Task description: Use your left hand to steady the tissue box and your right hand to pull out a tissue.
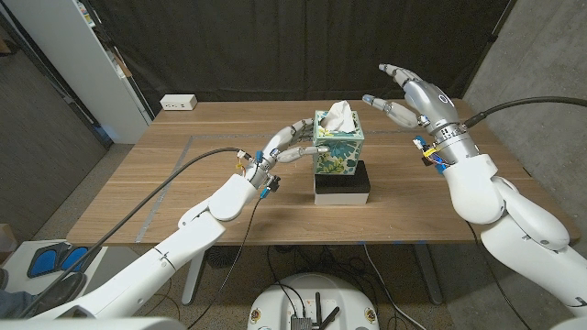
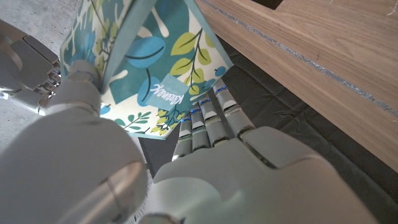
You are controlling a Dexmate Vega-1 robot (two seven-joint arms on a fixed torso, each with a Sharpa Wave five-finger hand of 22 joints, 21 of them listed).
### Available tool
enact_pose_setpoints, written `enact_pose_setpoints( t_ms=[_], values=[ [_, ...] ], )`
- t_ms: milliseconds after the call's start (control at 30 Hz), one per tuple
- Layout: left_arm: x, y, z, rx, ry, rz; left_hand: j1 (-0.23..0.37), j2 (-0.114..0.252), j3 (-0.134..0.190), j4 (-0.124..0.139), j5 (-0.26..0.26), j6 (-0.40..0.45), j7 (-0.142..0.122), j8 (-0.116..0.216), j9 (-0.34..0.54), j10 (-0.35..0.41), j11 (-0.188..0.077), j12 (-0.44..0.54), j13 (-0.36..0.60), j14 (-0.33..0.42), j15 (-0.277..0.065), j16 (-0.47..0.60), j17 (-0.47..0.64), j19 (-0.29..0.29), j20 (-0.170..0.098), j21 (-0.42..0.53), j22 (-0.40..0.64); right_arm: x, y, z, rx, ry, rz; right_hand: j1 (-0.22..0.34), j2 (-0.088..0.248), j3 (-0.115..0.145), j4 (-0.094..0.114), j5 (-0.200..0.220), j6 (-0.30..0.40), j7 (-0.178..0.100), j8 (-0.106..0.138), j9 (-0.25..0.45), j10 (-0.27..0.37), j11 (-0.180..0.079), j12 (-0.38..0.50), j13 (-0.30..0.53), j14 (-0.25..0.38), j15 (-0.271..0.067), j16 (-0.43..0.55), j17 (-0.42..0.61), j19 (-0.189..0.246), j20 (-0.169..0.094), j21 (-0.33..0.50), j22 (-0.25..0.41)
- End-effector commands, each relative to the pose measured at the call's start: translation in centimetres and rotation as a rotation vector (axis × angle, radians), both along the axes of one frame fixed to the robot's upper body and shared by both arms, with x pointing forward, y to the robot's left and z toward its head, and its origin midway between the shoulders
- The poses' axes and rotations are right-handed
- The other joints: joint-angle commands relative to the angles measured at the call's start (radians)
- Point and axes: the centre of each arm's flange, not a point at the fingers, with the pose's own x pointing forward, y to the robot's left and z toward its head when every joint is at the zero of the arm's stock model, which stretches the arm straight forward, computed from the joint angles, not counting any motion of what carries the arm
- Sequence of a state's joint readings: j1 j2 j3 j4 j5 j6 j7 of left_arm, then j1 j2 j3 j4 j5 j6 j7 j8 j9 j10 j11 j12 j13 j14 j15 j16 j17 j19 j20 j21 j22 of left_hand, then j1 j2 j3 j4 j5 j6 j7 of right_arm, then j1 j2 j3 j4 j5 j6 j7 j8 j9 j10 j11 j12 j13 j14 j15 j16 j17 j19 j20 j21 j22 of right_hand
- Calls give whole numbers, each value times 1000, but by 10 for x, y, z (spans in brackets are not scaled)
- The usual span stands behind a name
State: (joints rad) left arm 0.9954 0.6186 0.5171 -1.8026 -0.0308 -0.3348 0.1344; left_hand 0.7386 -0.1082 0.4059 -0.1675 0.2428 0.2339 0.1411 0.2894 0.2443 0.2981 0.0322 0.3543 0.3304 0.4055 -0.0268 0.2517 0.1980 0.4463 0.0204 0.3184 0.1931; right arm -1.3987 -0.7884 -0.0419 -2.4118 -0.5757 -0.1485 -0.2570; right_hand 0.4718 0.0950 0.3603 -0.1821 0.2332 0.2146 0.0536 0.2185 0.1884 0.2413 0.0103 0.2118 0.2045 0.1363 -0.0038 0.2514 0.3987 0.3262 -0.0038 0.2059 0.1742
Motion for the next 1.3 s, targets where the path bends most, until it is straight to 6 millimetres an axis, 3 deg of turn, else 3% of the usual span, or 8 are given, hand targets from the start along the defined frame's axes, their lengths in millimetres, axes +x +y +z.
enact_pose_setpoints(
  t_ms=[33,267,500,967,1300],
  values=[
    [-2,-1,-2,2,-1,3,148,160,0,-2,8,11,16,2,5,6,-1,-2,3,5,-1,4,1,8,0,3,4,-7,14,8,-90,12,7,13,1,6,2,7,5,-4,5,5,3,-3,2,4,3,-6,1,4,9,-4,1,3],
    [-3,-2,-2,3,2,4,149,160,-1,-2,8,11,16,1,6,6,-1,-3,5,6,-3,4,1,9,2,3,4,-7,20,11,-113,45,11,29,-3,10,5,12,39,-16,15,5,4,-10,1,5,0,0,0,4,9,0,0,3],
    [-5,-3,-1,2,-5,1,151,159,-3,-3,8,12,17,1,6,6,-1,-4,6,4,-1,2,0,9,2,3,4,-9,27,17,-172,57,-20,45,-6,14,4,17,73,-10,25,6,4,-12,0,5,-1,5,0,4,6,8,-2,3],
    [-7,-4,-1,2,-10,5,153,160,-7,-3,8,12,15,0,7,9,-4,-4,9,5,-5,1,-1,8,3,3,4,-10,34,22,-256,92,-52,123,1,43,-6,42,109,-68,31,10,-9,-28,-5,6,18,-8,8,6,28,-2,1,1],
    [-9,-5,0,8,-13,2,153,161,-9,-2,8,12,16,-2,8,8,-6,-5,11,6,-5,0,-1,7,3,2,4,-11,38,24,-294,92,-87,176,-12,56,-10,55,123,-103,32,11,-17,-38,-6,7,12,-10,5,6,32,-3,-1,0]
  ],
)
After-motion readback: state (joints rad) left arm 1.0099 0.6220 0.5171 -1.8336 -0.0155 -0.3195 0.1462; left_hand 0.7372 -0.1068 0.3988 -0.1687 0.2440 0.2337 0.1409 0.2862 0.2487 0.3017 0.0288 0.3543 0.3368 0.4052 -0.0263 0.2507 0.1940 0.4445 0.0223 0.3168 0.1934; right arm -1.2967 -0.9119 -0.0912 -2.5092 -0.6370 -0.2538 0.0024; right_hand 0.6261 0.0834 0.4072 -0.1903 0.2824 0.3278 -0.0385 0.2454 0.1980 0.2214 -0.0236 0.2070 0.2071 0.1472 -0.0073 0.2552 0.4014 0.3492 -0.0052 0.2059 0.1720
